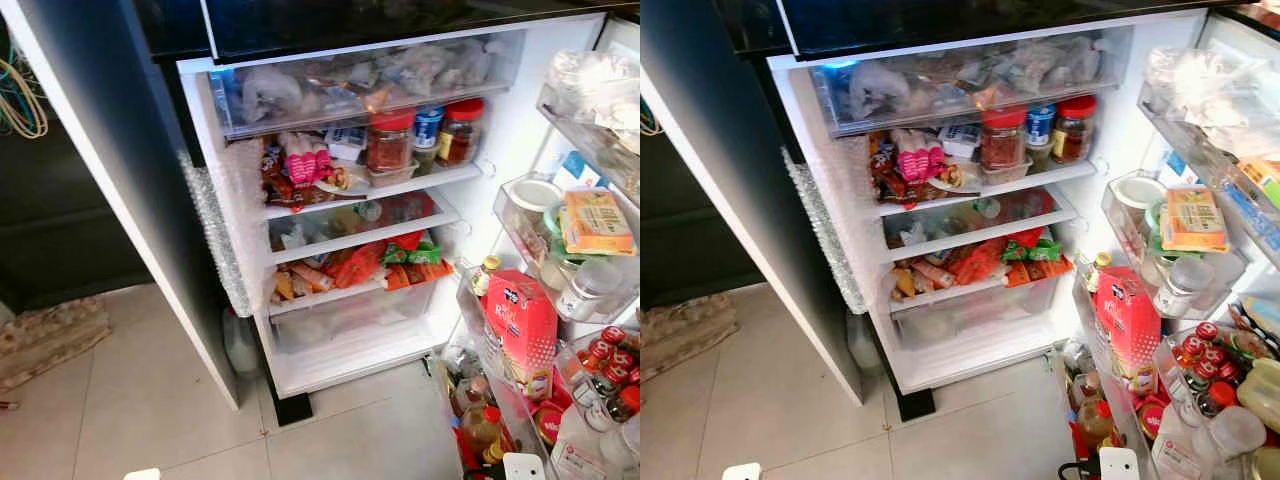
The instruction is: Restocking fridge
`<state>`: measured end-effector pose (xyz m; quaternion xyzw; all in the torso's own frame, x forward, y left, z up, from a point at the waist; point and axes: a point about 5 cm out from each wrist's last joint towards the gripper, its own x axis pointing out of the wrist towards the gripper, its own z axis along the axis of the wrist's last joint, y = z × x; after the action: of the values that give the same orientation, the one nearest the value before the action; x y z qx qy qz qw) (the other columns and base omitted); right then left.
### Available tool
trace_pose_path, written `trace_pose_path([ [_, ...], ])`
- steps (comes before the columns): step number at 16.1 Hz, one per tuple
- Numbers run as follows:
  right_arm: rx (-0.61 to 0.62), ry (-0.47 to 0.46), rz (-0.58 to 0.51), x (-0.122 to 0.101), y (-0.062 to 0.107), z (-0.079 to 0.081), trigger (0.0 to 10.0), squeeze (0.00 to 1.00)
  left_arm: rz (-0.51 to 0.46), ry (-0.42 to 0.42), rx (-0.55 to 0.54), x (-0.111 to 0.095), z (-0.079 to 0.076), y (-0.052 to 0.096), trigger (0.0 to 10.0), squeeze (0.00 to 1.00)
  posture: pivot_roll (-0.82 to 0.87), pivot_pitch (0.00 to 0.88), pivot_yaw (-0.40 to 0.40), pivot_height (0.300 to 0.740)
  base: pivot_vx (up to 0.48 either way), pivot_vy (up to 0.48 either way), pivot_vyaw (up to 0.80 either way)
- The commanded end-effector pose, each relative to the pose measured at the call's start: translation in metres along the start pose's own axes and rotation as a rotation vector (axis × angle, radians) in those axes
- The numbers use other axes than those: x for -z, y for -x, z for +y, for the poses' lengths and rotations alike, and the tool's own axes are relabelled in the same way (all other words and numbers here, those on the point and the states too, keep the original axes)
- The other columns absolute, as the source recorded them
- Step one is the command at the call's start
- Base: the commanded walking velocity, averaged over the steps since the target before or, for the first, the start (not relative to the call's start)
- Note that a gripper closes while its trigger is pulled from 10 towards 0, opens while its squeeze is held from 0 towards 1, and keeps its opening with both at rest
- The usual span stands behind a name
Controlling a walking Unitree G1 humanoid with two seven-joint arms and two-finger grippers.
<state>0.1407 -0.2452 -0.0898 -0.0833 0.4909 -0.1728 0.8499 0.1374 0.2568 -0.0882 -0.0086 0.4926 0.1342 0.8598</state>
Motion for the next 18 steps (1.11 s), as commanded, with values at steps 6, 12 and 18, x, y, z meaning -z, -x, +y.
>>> trace_pose_path([
  [6, 0.128, -0.007, -0.026, 0.000, -0.002, -0.057, 10.0, 0.00, -0.007, 0.000, 0.011, 0.003, -0.016, 0.000, 10.0, 0.00, 0.02, 0.000, 0.038, 0.740, 0.000, 0.000, 0.00],
  [12, 0.004, -0.035, -0.026, 0.000, -0.002, -0.032, 10.0, 0.00, 0.014, -0.013, 0.027, 0.010, -0.034, 0.000, 10.0, 0.00, 0.03, 0.000, 0.043, 0.740, 0.000, 0.000, 0.00],
  [18, -0.222, -0.117, 0.019, 0.005, 0.004, 0.022, 10.0, 0.00, 0.010, -0.031, -0.038, 0.006, 0.028, 0.005, 10.0, 0.00, 0.03, 0.000, 0.042, 0.740, 0.000, -0.101, 0.00],
])
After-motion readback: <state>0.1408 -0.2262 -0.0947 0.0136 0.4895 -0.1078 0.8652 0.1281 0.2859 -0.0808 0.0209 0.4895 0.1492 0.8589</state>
